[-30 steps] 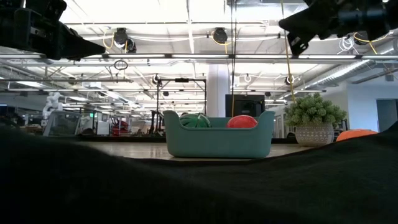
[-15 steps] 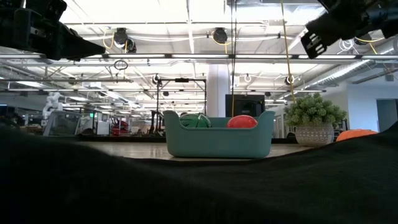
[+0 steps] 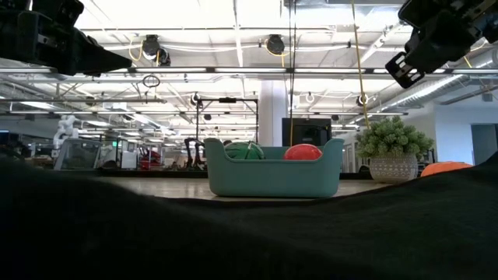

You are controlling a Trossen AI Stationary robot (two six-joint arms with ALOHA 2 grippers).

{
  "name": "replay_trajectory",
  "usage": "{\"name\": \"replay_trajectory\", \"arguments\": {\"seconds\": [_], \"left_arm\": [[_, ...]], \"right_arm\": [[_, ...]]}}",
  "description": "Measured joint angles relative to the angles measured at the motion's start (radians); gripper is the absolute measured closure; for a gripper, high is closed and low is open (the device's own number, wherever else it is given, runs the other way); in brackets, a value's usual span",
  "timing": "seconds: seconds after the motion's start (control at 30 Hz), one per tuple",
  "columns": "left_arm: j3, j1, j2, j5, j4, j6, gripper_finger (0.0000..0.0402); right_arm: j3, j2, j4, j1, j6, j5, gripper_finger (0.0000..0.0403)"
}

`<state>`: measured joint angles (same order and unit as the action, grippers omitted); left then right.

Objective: Pick and placing Produce into tupperware
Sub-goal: Put the orange pumpkin into the blue bin

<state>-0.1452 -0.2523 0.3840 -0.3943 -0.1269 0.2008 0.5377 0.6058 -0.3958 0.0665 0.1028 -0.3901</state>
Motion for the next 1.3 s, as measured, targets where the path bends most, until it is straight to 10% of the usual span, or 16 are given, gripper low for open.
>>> {"name": "replay_trajectory", "arguments": {"seconds": [0.83,1.3], "left_arm": [[0.000,0.000,0.002,0.001,0.030,0.000,0.0387],[0.000,0.000,0.002,0.002,0.035,-0.002,0.0387]], "right_arm": [[0.286,0.434,-0.368,-0.176,0.151,0.102,0.0394],[0.288,0.560,-0.327,-0.225,0.144,0.106,0.0195]]}}
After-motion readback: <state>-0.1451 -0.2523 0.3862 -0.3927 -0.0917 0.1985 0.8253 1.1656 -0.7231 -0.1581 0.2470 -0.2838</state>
